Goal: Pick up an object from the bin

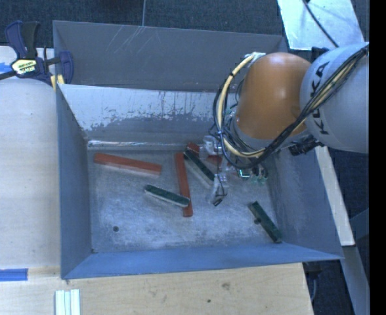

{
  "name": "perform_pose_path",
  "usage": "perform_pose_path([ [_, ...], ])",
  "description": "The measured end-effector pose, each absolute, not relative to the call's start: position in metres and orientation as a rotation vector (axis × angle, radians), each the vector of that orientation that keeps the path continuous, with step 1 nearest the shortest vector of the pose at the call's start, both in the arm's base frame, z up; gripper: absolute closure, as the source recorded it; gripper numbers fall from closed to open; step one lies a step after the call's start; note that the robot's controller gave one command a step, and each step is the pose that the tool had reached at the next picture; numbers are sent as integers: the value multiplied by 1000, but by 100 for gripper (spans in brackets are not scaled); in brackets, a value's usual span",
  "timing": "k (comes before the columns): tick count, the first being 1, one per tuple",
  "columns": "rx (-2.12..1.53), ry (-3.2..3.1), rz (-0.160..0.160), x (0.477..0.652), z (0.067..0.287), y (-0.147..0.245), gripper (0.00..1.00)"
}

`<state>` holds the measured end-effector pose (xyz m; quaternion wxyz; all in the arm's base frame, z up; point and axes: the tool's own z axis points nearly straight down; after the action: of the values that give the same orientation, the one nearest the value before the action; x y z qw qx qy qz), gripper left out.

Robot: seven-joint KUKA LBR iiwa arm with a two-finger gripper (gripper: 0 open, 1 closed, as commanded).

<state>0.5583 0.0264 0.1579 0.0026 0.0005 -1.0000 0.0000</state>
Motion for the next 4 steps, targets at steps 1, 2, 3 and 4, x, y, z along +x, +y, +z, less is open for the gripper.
perform_pose_path([
  [1, 11, -3138, -4, 552, 66, 103, 0],
  [2, 14, -3148, -1, 551, 102, 86, 0],
  [3, -104, -3148, -2, 550, 130, 92, 0],
  [4, -430, -3117, -2, 550, 71, 96, 0],
])
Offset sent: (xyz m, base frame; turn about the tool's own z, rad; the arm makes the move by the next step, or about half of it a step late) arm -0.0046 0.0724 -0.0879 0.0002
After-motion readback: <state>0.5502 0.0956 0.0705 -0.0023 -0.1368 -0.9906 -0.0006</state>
